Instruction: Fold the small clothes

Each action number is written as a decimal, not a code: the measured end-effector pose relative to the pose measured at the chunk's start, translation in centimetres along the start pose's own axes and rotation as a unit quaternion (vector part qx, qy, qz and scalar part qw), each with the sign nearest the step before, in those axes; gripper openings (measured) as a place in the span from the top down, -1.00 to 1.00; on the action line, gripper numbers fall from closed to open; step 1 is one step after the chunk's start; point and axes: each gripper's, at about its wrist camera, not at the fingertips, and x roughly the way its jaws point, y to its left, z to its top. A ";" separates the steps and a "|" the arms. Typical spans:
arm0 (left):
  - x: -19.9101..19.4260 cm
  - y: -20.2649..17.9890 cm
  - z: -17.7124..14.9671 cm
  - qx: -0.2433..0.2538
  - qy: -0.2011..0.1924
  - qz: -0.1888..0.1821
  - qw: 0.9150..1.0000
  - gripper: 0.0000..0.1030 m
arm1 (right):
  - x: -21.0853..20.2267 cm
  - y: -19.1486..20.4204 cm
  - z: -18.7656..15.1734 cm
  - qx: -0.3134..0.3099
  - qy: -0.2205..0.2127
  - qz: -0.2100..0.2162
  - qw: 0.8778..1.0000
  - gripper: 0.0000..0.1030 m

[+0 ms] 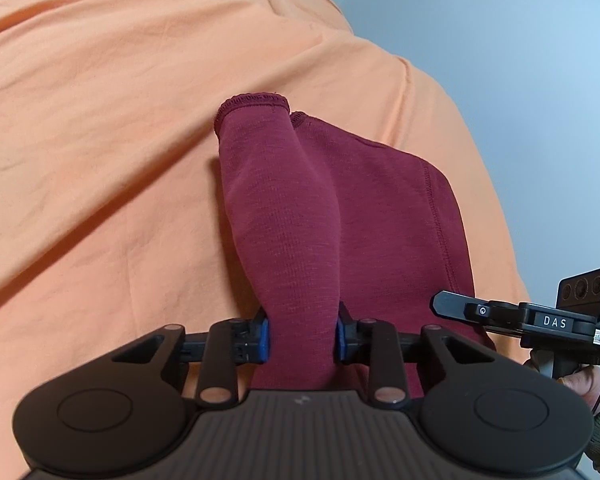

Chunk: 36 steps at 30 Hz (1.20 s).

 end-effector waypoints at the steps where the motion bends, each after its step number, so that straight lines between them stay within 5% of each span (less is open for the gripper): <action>1: -0.4 0.1 -0.1 0.000 -0.002 -0.002 1.000 0.41 | 0.0 0.4 -0.2 -0.002 -0.002 0.000 1.000 0.38; 22: -6.8 1.2 -5.7 -0.039 -0.025 -0.014 0.999 0.42 | -4.8 5.6 -4.2 -0.025 0.009 0.011 1.000 0.39; 36: -16.6 10.2 -5.5 -0.082 -0.098 0.037 0.991 0.42 | 3.2 17.0 -5.4 -0.096 0.058 0.037 0.993 0.39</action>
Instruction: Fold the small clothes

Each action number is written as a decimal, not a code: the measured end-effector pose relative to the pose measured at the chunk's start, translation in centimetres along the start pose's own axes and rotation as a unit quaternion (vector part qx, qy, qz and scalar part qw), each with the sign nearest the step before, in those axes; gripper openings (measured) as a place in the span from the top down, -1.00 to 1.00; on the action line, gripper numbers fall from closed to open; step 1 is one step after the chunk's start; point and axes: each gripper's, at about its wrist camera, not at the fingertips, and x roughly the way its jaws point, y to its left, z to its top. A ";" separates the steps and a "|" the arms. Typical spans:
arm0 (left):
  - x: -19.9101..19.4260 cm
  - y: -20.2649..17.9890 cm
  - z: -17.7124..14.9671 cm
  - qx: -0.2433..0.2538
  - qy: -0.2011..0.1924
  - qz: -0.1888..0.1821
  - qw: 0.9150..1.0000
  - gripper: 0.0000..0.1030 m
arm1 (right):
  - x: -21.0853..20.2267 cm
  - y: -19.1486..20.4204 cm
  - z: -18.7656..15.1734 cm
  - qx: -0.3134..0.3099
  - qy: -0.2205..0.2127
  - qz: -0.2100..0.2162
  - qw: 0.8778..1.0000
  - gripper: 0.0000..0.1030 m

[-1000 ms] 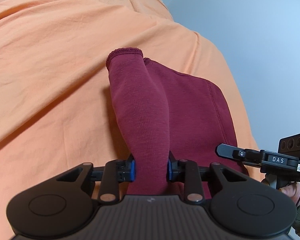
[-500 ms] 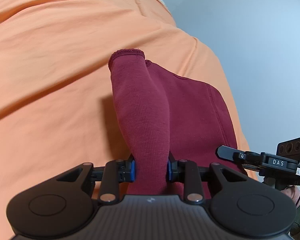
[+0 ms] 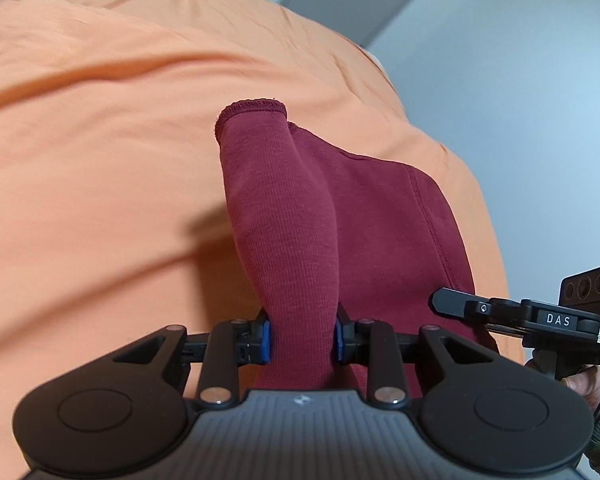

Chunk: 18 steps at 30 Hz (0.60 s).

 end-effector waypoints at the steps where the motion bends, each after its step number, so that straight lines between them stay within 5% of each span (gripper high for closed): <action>1: -0.7 1.1 0.6 -0.004 -0.006 0.006 1.000 0.42 | 1.2 1.0 0.4 -0.007 0.003 0.003 1.000 0.39; 10: -6.2 10.9 6.2 -0.034 -0.044 0.055 0.997 0.42 | 13.6 9.9 4.2 -0.044 0.035 0.044 0.997 0.39; 18: -6.4 17.2 7.9 -0.062 -0.048 0.076 0.994 0.42 | 23.3 14.8 4.9 -0.055 0.077 0.048 0.994 0.39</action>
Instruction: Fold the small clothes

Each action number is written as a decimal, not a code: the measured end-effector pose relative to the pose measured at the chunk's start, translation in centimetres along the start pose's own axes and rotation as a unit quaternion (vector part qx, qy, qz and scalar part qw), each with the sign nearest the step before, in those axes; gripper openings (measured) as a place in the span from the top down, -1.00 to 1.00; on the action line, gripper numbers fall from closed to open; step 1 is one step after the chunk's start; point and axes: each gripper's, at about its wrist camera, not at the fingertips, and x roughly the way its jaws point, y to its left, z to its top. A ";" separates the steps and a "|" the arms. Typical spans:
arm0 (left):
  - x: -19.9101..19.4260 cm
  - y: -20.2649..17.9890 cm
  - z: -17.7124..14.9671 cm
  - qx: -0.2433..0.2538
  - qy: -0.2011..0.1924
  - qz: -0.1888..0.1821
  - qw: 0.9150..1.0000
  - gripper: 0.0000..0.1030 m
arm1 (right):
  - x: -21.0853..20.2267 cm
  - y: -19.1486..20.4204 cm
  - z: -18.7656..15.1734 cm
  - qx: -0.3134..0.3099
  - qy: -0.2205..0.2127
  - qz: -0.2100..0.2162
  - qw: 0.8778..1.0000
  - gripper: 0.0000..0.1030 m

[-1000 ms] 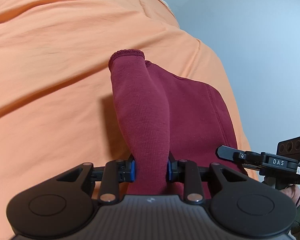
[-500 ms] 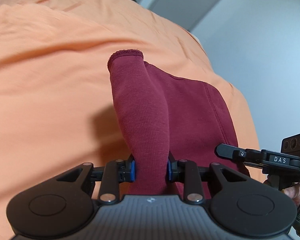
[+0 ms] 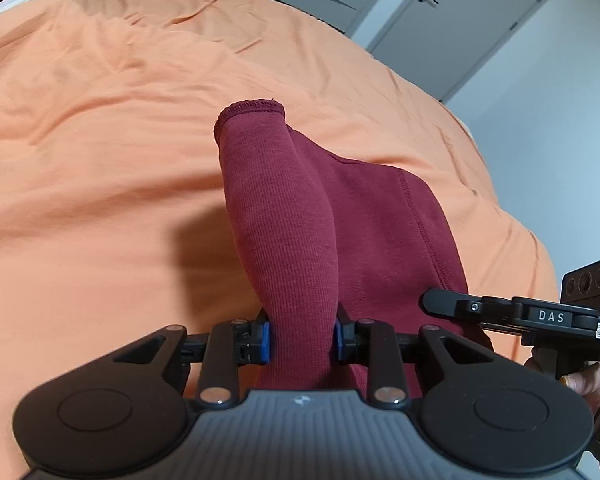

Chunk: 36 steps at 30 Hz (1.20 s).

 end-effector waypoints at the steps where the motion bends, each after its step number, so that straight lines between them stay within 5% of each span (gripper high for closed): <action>1: 0.3 0.5 -0.1 -0.003 0.000 0.002 1.000 0.42 | 1.1 0.4 0.5 -0.001 0.005 -0.001 1.000 0.39; 12: 3.0 7.2 -1.9 -0.021 0.030 0.022 0.999 0.40 | 8.5 -0.4 0.5 0.001 0.053 -0.058 0.997 0.38; 24: 2.2 8.4 -2.9 -0.045 0.032 0.017 0.998 0.24 | 9.2 -0.1 0.5 0.017 0.050 -0.076 0.996 0.10; 36: -0.1 6.7 -3.8 -0.043 0.019 0.027 0.999 -0.54 | 5.6 2.5 -1.0 -0.024 0.015 -0.116 0.993 -0.41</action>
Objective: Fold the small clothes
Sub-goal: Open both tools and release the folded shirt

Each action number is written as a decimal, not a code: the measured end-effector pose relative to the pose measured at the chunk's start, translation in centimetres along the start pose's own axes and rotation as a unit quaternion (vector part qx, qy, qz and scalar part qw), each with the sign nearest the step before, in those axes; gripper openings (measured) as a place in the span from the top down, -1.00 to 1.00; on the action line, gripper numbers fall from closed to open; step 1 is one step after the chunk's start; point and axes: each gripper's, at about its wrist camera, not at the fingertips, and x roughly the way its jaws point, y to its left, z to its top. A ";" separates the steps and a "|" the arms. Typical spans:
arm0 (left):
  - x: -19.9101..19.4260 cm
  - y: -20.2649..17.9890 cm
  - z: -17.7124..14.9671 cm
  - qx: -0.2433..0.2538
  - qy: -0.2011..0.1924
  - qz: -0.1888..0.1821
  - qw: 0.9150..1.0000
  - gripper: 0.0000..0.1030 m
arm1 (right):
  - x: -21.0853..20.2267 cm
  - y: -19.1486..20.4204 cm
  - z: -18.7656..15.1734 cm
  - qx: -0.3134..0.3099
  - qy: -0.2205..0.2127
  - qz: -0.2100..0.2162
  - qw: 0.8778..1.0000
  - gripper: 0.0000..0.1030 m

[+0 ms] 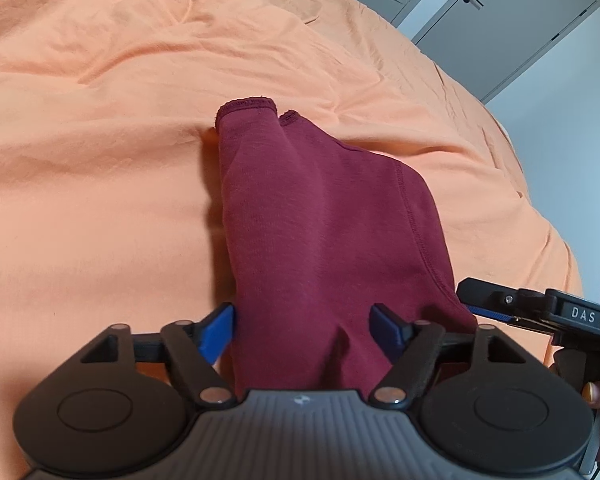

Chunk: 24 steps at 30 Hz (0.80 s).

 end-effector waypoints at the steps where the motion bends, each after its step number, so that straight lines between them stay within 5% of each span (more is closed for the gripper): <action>1: -0.1 -0.1 -0.1 0.001 -0.001 0.001 1.000 -0.58 | -0.2 0.3 -0.2 -0.003 0.000 -0.006 1.000 -0.48; 21: -3.1 -0.3 -1.7 -0.005 -0.017 -0.002 1.000 -0.87 | -3.8 2.7 -1.2 -0.024 -0.010 -0.025 0.999 -0.74; 24: -2.9 -0.2 -1.7 -0.011 -0.027 0.004 1.000 -0.98 | -3.5 2.5 -1.3 -0.022 -0.010 -0.031 0.999 -0.90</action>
